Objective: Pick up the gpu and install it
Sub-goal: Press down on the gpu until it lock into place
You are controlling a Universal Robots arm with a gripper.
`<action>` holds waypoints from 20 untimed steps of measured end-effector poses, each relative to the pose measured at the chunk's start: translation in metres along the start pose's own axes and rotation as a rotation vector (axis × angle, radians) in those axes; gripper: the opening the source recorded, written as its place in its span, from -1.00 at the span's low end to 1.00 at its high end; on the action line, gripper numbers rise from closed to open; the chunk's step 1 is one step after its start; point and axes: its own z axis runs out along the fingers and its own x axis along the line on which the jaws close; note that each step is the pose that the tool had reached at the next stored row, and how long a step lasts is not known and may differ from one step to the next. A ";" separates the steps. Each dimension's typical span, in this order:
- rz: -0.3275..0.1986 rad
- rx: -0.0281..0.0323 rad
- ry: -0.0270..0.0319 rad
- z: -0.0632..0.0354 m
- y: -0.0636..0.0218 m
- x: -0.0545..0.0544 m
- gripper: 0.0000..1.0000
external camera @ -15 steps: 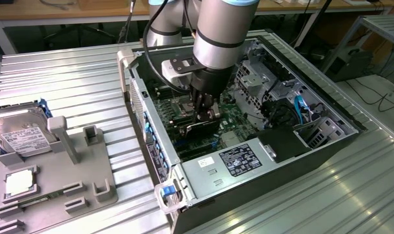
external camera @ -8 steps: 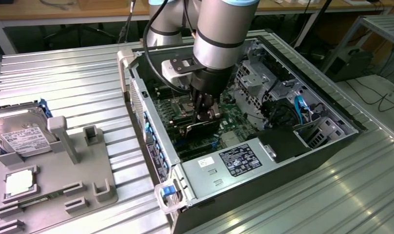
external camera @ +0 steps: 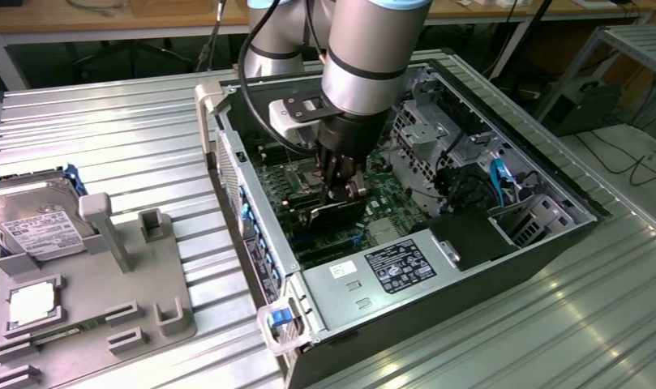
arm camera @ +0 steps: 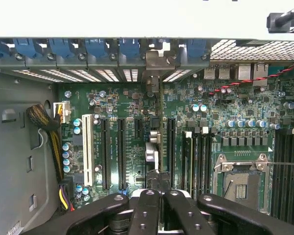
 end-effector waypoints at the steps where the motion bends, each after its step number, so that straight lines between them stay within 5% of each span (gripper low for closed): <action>1: 0.000 0.0000 0.0000 0.0000 0.0000 0.000 -0.79; 6: 0.002 -0.0019 -0.0002 -0.0001 0.0023 0.000 -0.79; 14: 0.010 -0.1801 0.0004 0.0000 0.0007 0.000 -0.79; 20: 0.015 -0.2908 0.0009 -0.0017 -0.0001 0.000 -0.79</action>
